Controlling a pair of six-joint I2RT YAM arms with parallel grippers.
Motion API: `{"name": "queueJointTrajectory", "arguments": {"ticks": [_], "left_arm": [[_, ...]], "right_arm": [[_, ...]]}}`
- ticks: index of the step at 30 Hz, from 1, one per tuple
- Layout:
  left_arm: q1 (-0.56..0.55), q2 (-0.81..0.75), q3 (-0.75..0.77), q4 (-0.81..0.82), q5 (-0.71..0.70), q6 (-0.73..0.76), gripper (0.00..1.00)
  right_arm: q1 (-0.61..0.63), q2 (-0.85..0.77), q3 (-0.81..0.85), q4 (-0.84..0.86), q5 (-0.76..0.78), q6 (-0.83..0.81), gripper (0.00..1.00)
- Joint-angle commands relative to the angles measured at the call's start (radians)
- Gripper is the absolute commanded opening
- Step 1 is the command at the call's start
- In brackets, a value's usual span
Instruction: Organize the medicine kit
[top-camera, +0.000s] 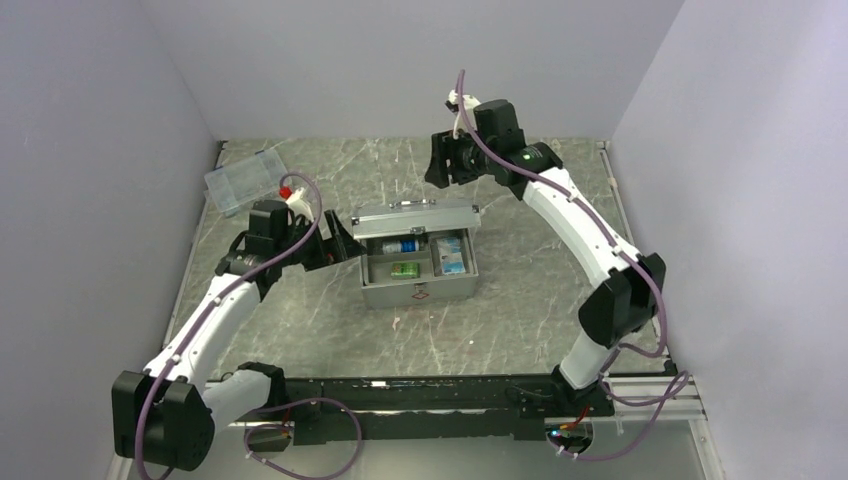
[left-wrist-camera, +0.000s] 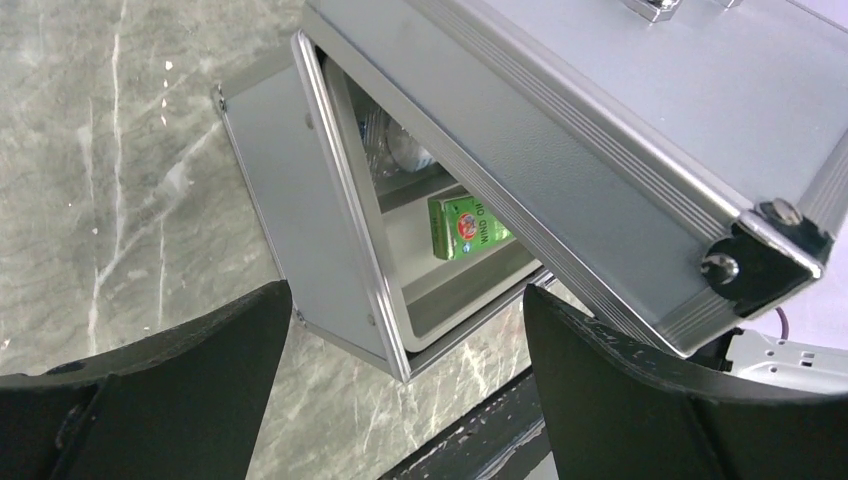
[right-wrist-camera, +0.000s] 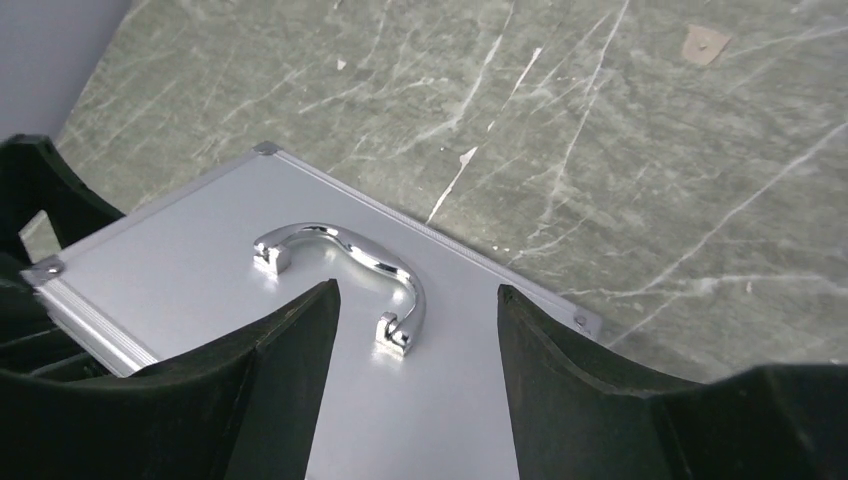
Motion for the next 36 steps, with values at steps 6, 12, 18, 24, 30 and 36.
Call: {"name": "queueJointTrajectory", "arguments": {"ticks": [6,12,18,24,30,36], "left_arm": [[0.002,-0.045,-0.057,0.024,0.018,0.001,0.93],[0.003,-0.056,-0.102,0.047,0.037,-0.007,0.93],[0.002,-0.083,-0.138,0.022,0.028,0.0,0.92],[0.002,-0.112,-0.17,0.005,0.018,0.005,0.93],[0.003,-0.123,-0.168,-0.029,0.018,0.019,0.92],[0.003,-0.164,-0.163,-0.068,-0.006,0.022,0.93]], "right_arm": [[0.0,-0.211,-0.096,0.091,0.07,0.043,0.63],[0.009,-0.285,-0.203,0.108,0.068,0.054,0.63],[0.017,-0.368,-0.358,0.176,0.066,0.091,0.63],[0.022,-0.411,-0.448,0.194,0.075,0.115,0.63],[0.032,-0.466,-0.549,0.223,0.08,0.158,0.63],[0.033,-0.523,-0.618,0.23,0.117,0.178,0.64]]}}
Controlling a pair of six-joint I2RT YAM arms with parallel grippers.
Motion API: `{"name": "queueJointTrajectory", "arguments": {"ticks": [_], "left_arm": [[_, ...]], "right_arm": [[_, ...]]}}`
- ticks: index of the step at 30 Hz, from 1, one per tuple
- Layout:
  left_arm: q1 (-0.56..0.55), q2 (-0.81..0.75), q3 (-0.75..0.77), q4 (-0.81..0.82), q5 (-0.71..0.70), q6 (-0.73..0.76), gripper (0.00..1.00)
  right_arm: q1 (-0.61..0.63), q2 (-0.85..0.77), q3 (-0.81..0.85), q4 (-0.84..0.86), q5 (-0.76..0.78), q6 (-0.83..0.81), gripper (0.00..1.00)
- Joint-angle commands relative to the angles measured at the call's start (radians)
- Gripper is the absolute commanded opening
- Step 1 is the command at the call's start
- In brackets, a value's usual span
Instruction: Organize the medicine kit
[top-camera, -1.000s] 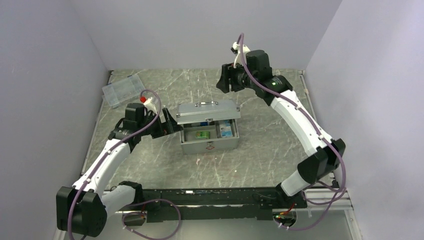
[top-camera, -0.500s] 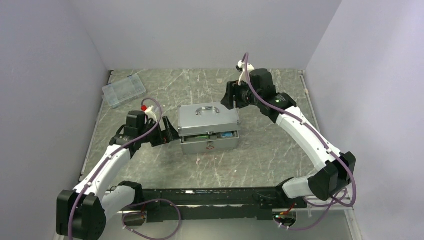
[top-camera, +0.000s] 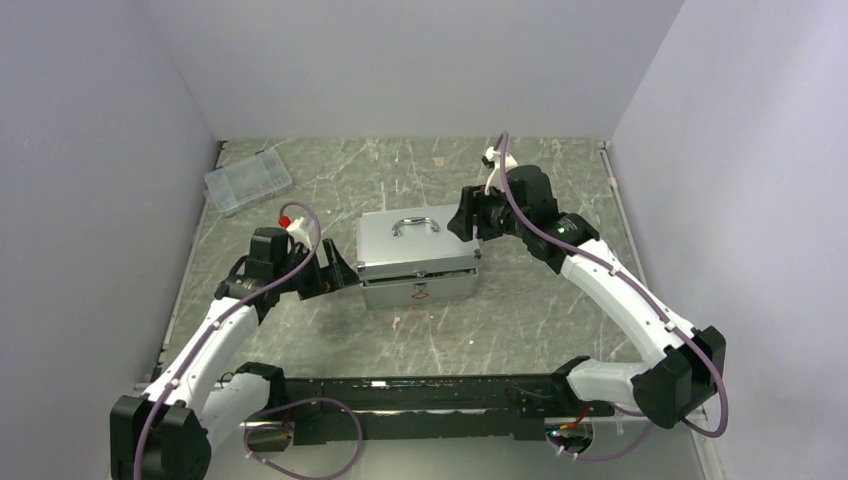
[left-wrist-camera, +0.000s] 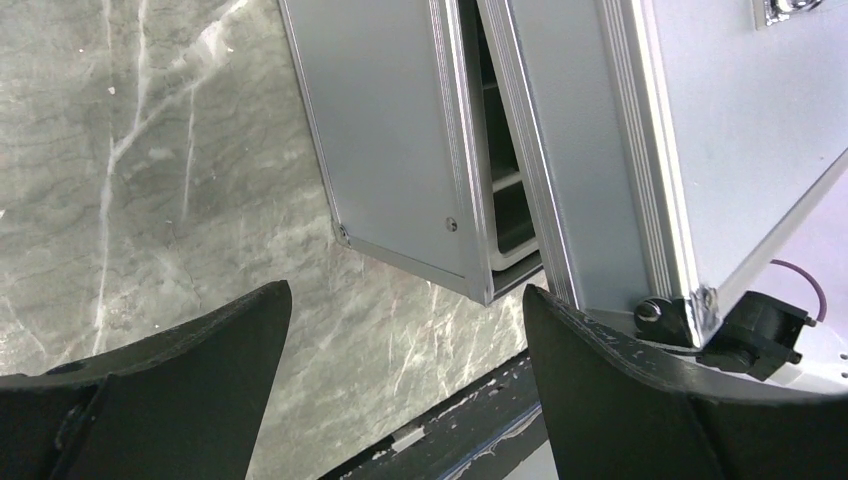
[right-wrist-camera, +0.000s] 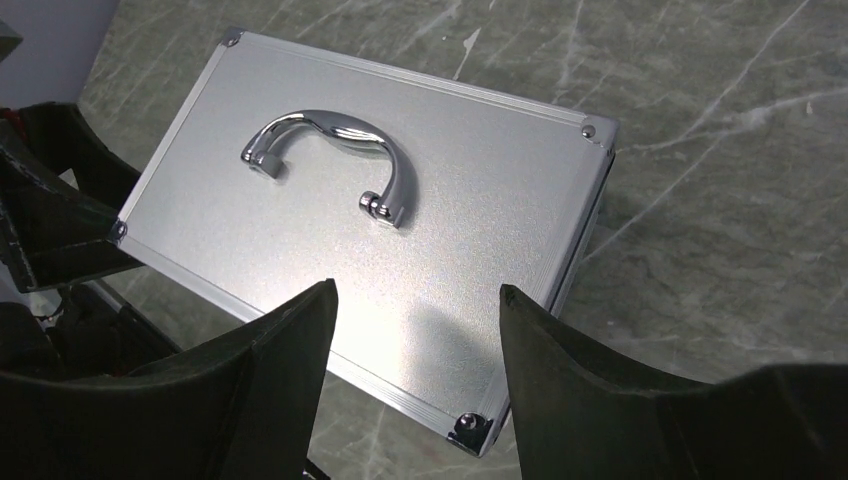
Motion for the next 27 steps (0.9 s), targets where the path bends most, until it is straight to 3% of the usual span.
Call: {"name": "queueJointTrajectory", "arguments": {"ticks": [1,14,27], "left_arm": [[0.001,-0.051,0.015,-0.006,0.002,0.014,0.93],[0.0,-0.157,0.034,-0.117,-0.068,0.04,0.93],[-0.001,-0.163,0.163,-0.102,0.01,0.067,0.95]], "right_arm": [[0.004,-0.06,-0.03,0.049,0.038,0.029,0.64],[0.003,-0.167,-0.112,0.049,0.036,0.076,0.66],[0.003,-0.316,-0.301,0.083,-0.126,0.123,0.66]]}}
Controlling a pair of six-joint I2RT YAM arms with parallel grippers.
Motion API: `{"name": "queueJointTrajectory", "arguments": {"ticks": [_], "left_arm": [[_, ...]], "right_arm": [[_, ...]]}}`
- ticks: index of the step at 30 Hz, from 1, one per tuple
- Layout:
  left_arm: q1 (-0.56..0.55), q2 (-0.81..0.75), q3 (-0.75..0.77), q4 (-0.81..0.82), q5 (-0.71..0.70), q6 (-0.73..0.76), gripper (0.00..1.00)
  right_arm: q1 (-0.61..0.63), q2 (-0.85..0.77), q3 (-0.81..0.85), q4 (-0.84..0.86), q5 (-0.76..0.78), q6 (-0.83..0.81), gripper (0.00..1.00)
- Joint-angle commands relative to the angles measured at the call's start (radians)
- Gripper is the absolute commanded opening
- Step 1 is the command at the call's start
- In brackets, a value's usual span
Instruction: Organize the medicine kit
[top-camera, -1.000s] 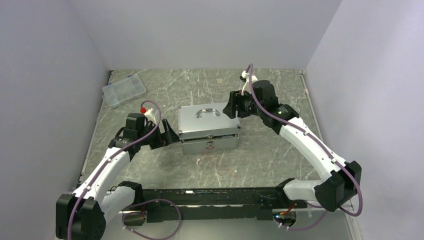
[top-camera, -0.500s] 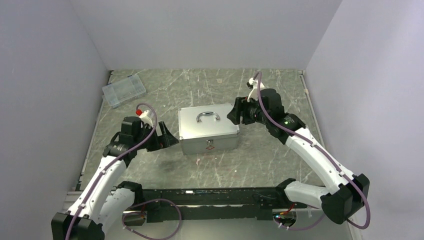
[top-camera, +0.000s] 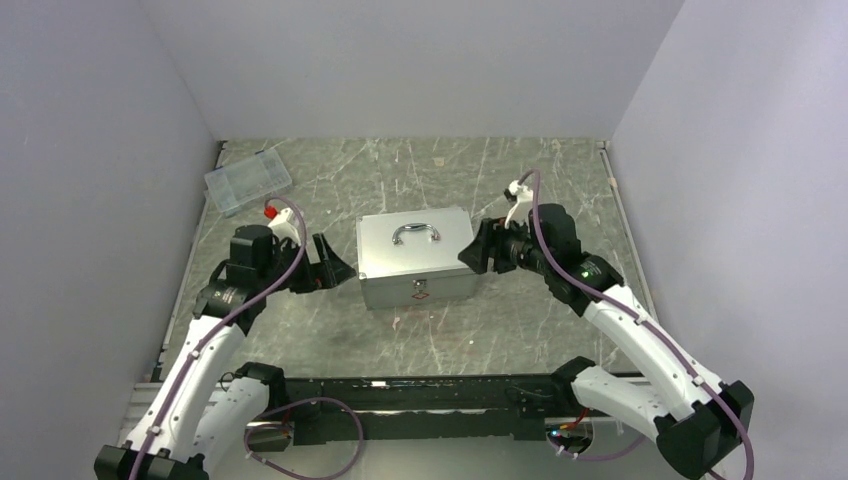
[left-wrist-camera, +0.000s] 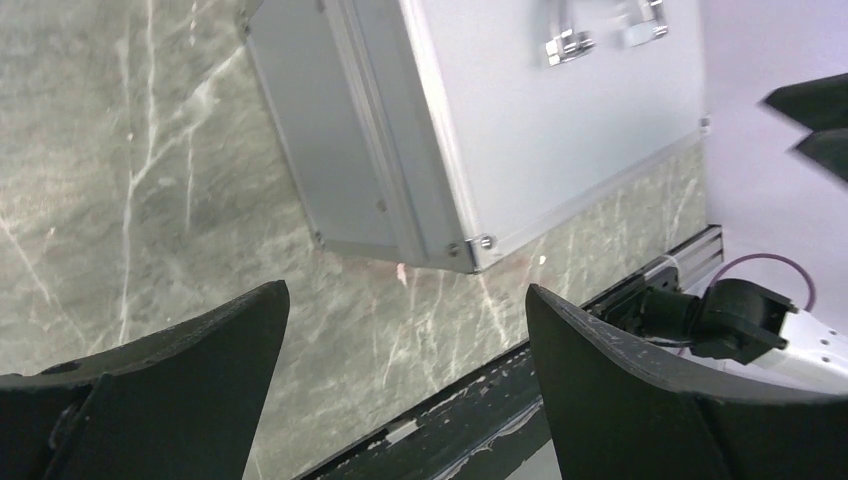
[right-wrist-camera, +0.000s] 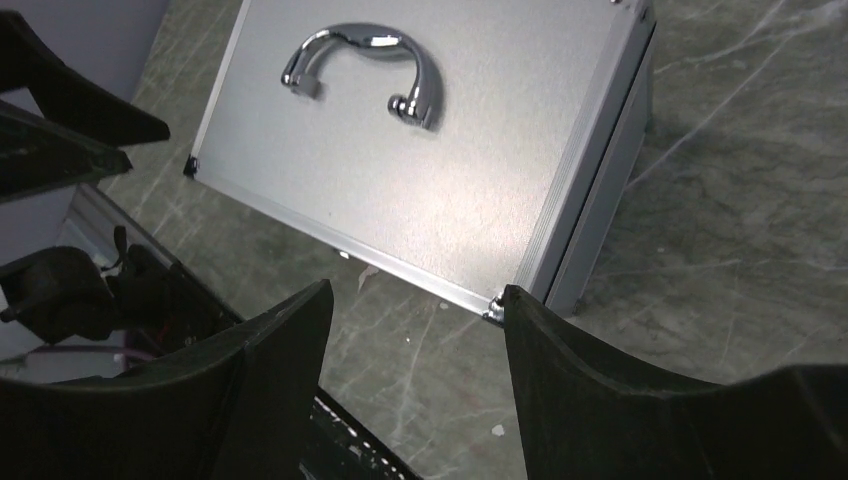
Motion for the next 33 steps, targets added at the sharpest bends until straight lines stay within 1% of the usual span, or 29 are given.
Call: {"name": "queueJointTrajectory", "arguments": {"ticks": [1,7,9,13,21,27,33], "left_arm": [[0.0,0.02,0.088,0.049,0.056,0.026,0.95],[0.0,0.133,0.14,0.116,0.074,0.035,0.96],[0.001,0.173,0.156,0.131,0.073,0.036,0.96],[0.001,0.229,0.163,0.176,0.087,0.026,0.96],[-0.017,0.325,0.17,0.229,0.119,0.03,0.93],[-0.042,0.387,0.179,0.228,0.108,0.029,0.91],[-0.098,0.431,0.186,0.207,0.072,0.033,0.88]], "right_arm": [[0.003,-0.066,-0.09,0.075,-0.116,0.036,0.66],[0.006,-0.144,-0.223,0.166,-0.189,0.11,0.66],[0.013,-0.148,-0.277,0.204,-0.187,0.146,0.66],[0.027,-0.154,-0.334,0.282,-0.14,0.212,0.66],[0.035,-0.13,-0.347,0.368,-0.051,0.29,0.65],[0.034,-0.119,-0.338,0.369,-0.001,0.321,0.65],[0.034,-0.125,-0.336,0.358,0.05,0.331,0.65]]}}
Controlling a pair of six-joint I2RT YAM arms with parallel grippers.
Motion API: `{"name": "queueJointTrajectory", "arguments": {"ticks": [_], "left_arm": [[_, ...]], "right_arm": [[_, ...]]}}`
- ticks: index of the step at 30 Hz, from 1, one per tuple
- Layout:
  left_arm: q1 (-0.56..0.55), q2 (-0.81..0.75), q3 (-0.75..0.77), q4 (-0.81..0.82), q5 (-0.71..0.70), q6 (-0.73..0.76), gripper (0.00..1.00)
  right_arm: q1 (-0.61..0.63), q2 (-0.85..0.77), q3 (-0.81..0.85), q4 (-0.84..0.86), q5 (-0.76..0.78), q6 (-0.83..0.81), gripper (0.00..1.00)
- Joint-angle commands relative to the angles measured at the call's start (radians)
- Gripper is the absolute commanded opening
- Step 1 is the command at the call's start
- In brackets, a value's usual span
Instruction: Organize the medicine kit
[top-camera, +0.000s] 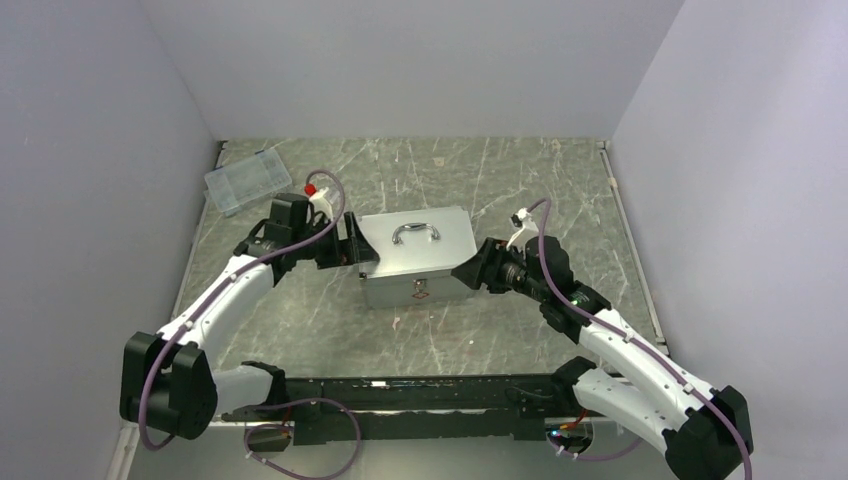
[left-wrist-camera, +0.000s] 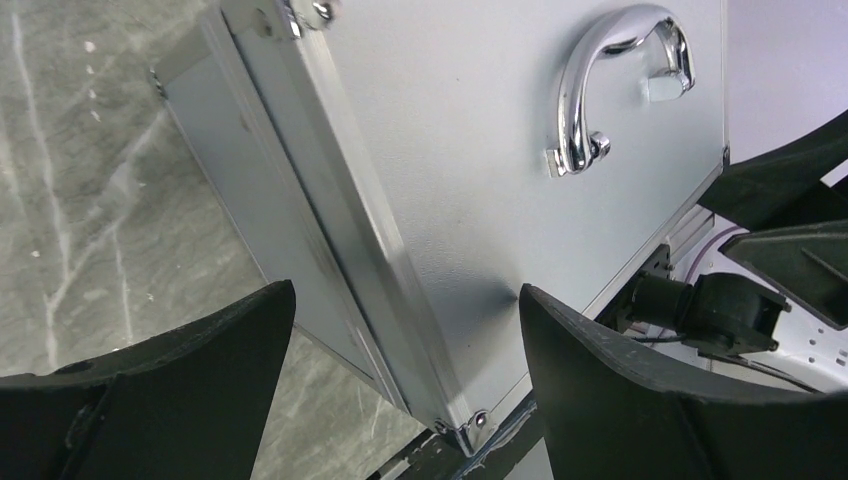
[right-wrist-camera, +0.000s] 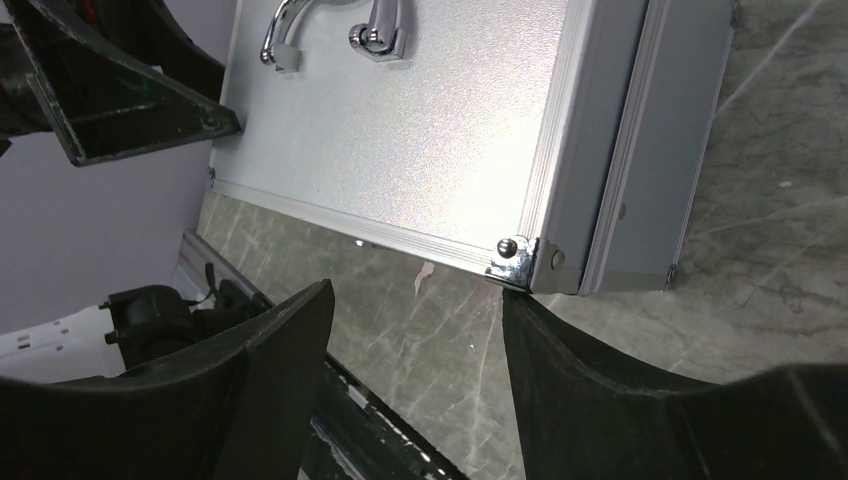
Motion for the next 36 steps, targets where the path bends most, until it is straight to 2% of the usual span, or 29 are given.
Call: {"name": "queueJointTrajectory", "arguments": {"ticks": [1,9,25,31,36], "left_arm": [[-0.04,0.015,0.038,0.019,-0.018,0.012,0.88],[-0.088,-0.001,-0.024,0.042,-0.018,0.0,0.78],[-0.214,-0.077,-0.125,0.093,-0.051,-0.073,0.75],[-0.216,-0.093,-0.12,0.08,-0.066,-0.067,0.78],[-0.216,-0.099,-0.108,0.066,-0.08,-0.054,0.79]], "right_arm": [[0.002,-0.008,0.009,0.058,0.076,0.026,0.65],[0.002,-0.024,0.006,0.052,0.135,0.037,0.66],[-0.046,-0.011,0.084,-0.036,0.213,-0.051,0.69],[-0.049,-0.024,0.066,-0.036,0.111,-0.039,0.7],[-0.041,-0.058,-0.036,0.073,-0.055,0.016,0.7]]}}
